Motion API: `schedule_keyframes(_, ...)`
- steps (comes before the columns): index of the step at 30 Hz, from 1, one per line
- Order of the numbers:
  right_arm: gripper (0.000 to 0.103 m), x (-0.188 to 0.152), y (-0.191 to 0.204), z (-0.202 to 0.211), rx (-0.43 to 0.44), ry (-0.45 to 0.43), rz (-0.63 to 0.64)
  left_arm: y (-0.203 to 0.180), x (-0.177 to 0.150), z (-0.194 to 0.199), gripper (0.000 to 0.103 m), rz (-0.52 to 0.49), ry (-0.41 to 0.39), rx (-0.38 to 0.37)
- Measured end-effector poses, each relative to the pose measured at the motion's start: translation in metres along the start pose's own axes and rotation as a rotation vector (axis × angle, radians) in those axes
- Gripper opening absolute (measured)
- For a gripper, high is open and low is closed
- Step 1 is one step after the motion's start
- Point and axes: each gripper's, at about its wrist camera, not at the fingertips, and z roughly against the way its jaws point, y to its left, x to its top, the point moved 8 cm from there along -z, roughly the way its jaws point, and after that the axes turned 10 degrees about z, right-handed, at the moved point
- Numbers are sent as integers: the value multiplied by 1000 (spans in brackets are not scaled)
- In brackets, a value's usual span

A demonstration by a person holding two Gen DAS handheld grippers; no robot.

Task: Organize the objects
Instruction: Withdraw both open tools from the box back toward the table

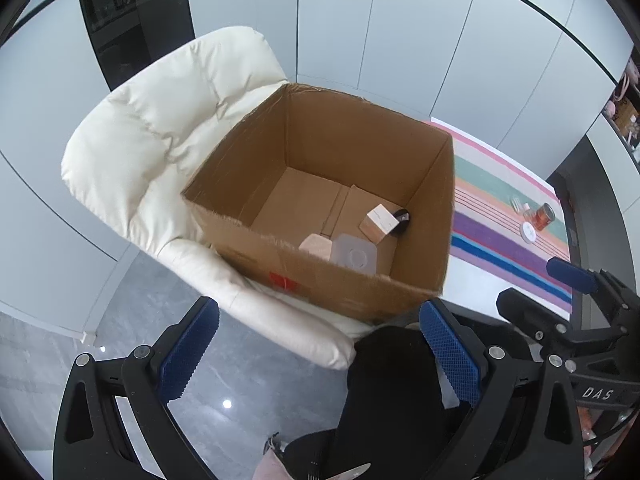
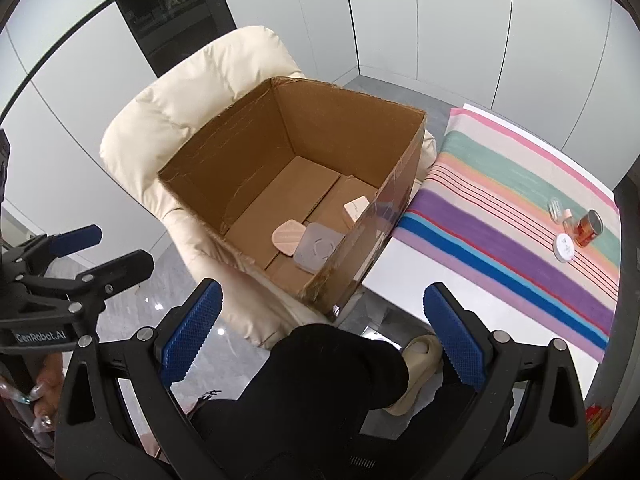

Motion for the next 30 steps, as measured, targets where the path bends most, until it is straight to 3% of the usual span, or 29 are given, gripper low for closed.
schedule_keyframes(12, 102, -53, 9, 37, 13, -38, -31, -12, -56, 32, 101, -4, -56, -30)
schedule_keyframes(30, 102, -65, -19, 34, -23, -34, -97, -29, -60, 16, 101, -49, -48, -37)
